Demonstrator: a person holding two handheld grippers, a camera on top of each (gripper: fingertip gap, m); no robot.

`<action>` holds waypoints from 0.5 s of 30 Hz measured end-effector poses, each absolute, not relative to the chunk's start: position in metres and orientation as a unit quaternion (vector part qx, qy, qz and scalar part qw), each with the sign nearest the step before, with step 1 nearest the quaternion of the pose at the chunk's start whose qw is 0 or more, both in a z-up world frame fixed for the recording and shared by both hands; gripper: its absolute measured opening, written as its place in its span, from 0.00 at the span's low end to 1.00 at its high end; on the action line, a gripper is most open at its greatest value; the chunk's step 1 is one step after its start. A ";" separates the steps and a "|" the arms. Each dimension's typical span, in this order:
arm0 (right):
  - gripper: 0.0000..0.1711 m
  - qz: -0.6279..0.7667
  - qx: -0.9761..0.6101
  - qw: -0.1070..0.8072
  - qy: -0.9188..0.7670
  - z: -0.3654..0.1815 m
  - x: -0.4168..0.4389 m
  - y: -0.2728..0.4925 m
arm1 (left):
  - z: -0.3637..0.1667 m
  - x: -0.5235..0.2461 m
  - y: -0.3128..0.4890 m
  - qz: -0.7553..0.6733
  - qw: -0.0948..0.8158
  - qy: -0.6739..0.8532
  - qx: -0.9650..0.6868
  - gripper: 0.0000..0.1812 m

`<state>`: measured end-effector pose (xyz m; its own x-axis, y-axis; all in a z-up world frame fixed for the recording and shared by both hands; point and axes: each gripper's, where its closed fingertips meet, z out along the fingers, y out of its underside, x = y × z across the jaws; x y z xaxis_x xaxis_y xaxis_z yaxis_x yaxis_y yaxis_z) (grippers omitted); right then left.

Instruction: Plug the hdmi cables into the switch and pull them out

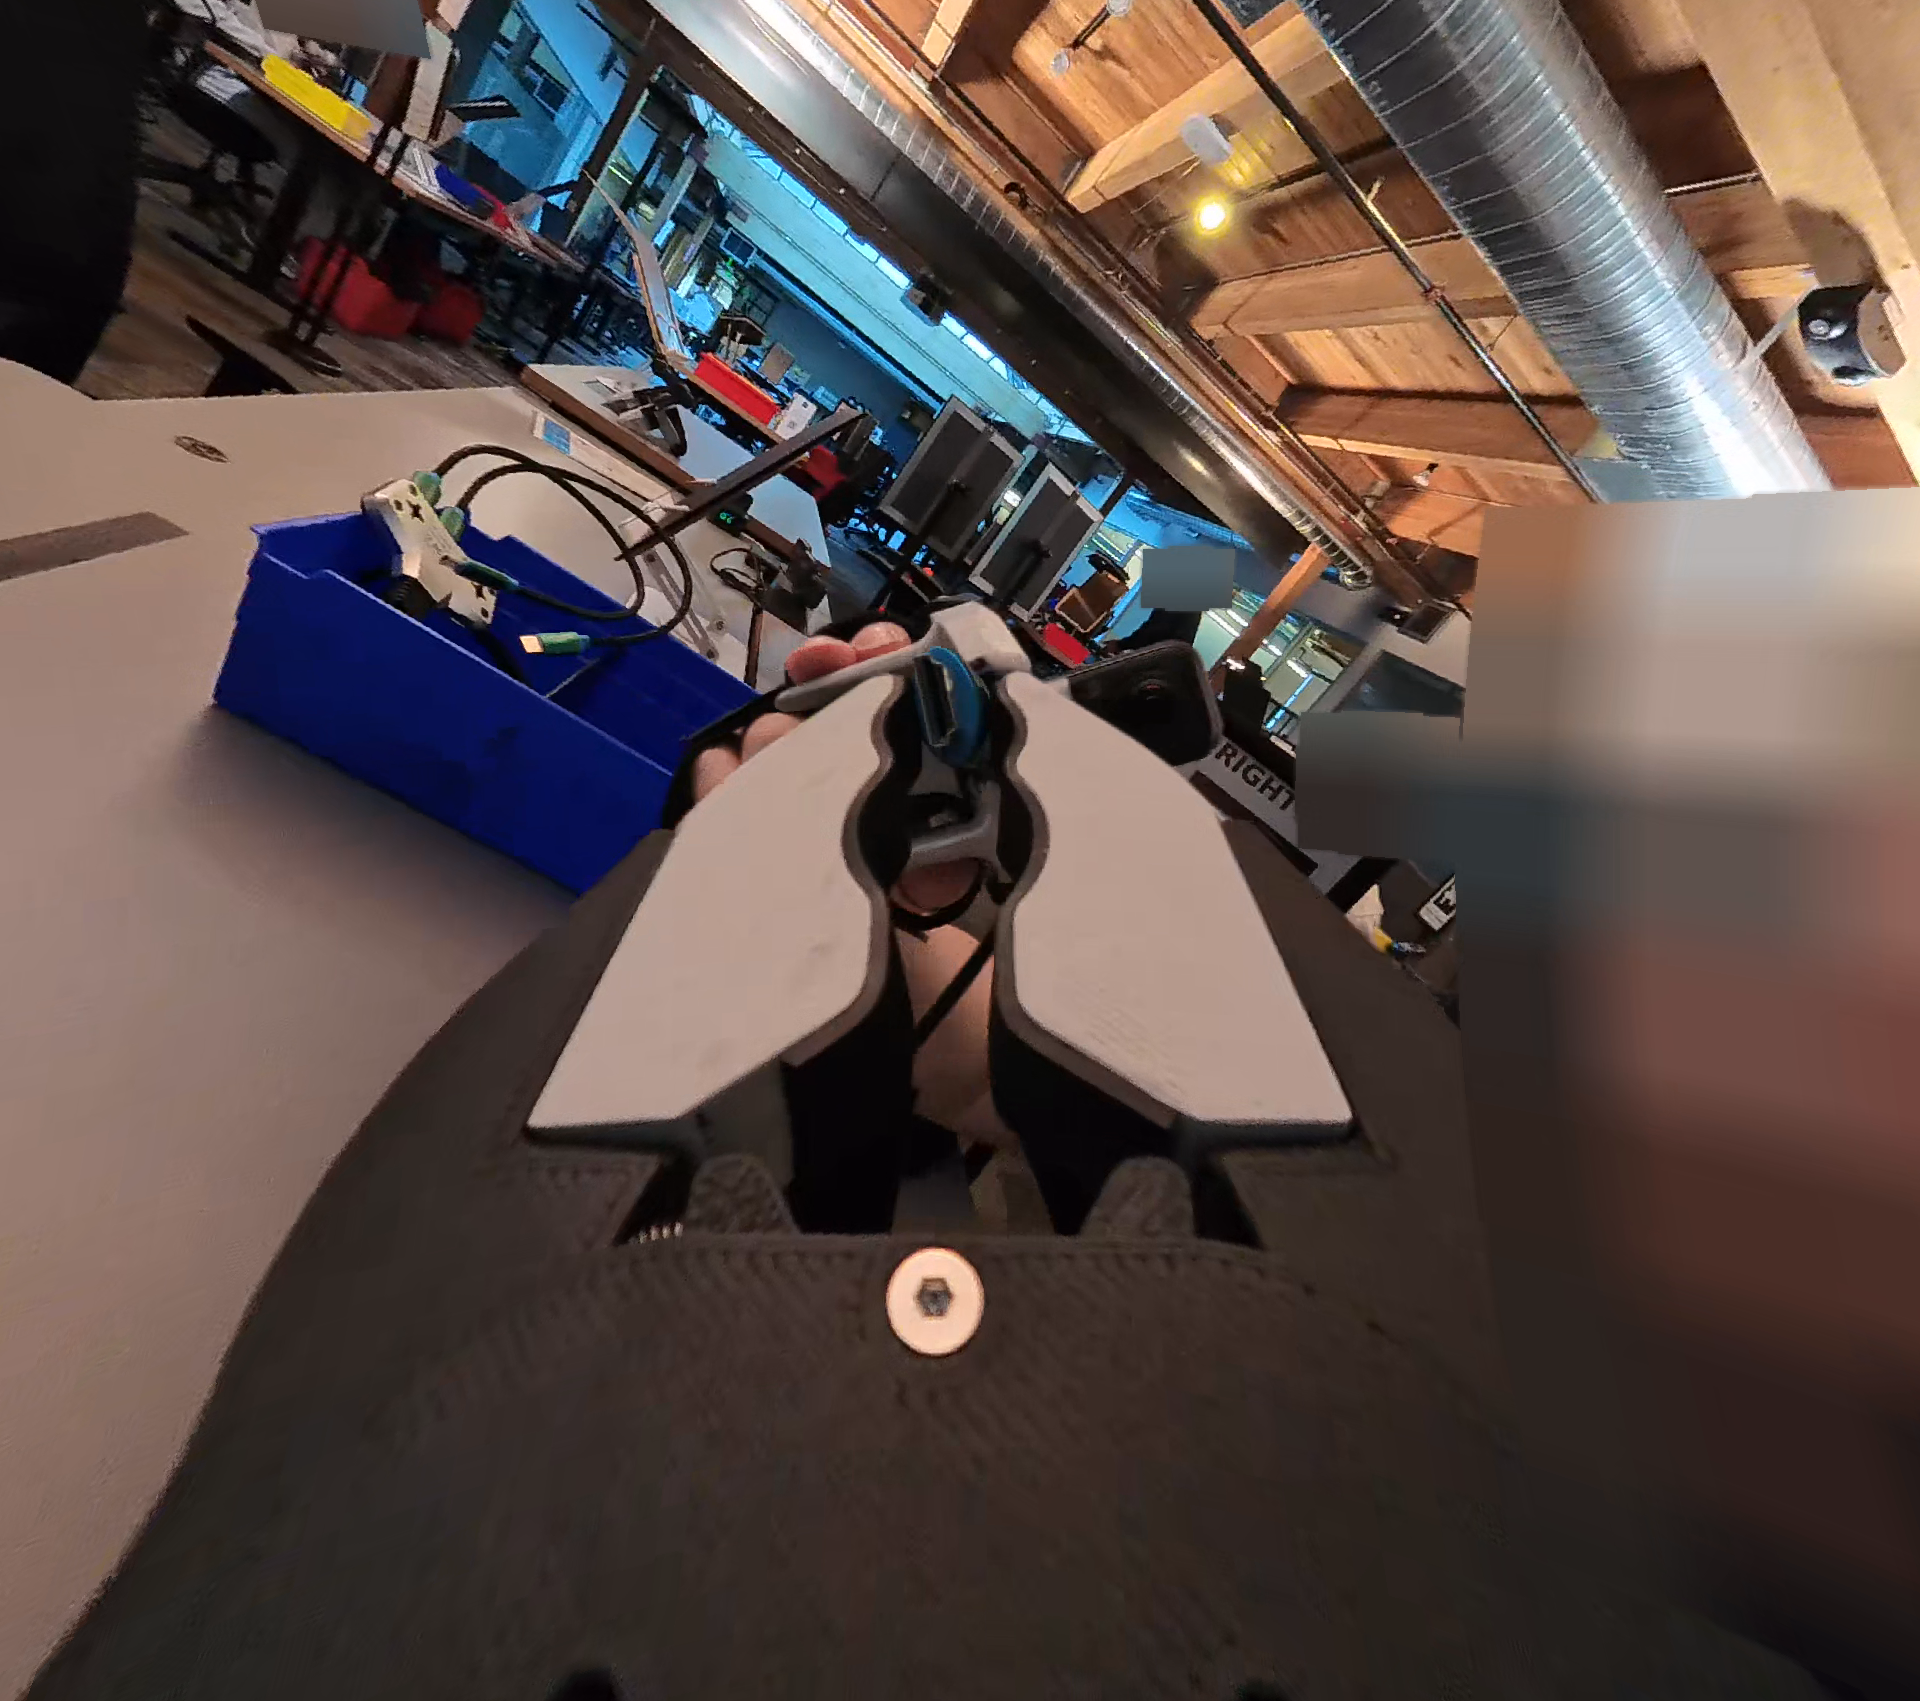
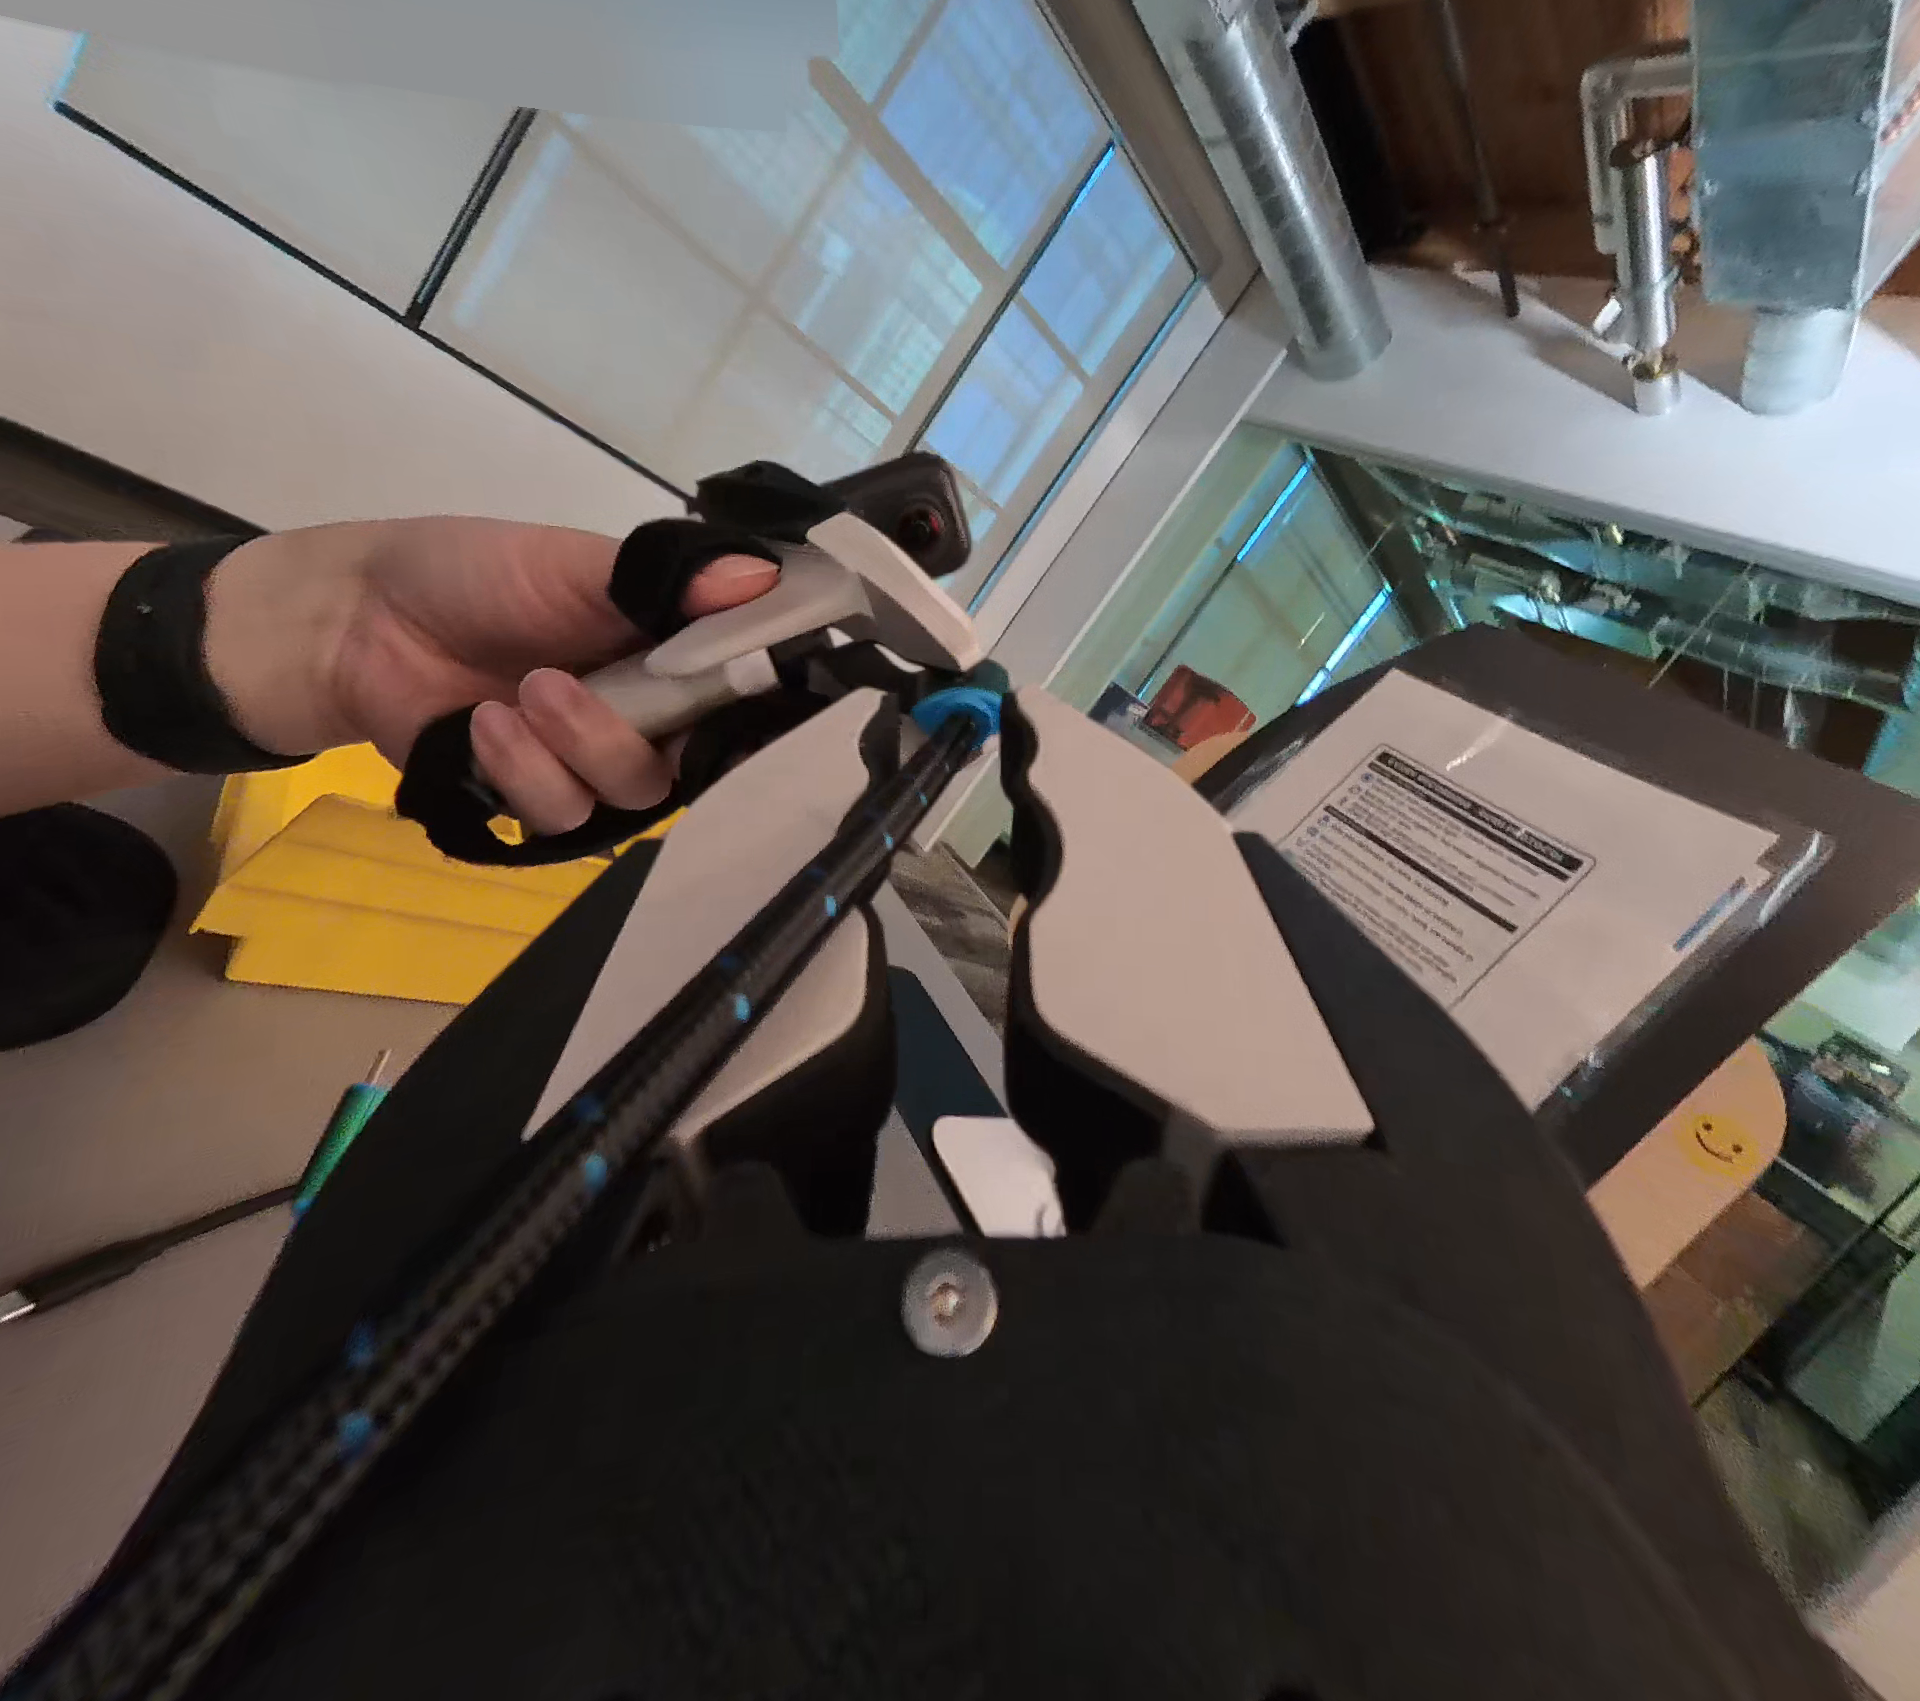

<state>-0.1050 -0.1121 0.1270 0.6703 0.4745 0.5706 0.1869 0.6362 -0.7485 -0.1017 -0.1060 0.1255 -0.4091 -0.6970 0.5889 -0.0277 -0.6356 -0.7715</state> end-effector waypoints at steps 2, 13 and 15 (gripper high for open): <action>0.09 0.085 -0.432 0.811 -0.385 0.126 -0.103 -0.107 | 0.126 -0.102 -0.103 -0.749 0.237 0.363 -0.501 0.07; 0.04 0.064 -0.466 0.807 -0.358 0.116 -0.099 -0.092 | 0.118 -0.100 -0.089 -0.731 0.260 0.349 -0.526 0.07; 0.05 0.076 -0.469 0.807 -0.350 0.115 -0.099 -0.092 | 0.117 -0.101 -0.088 -0.729 0.259 0.349 -0.529 0.07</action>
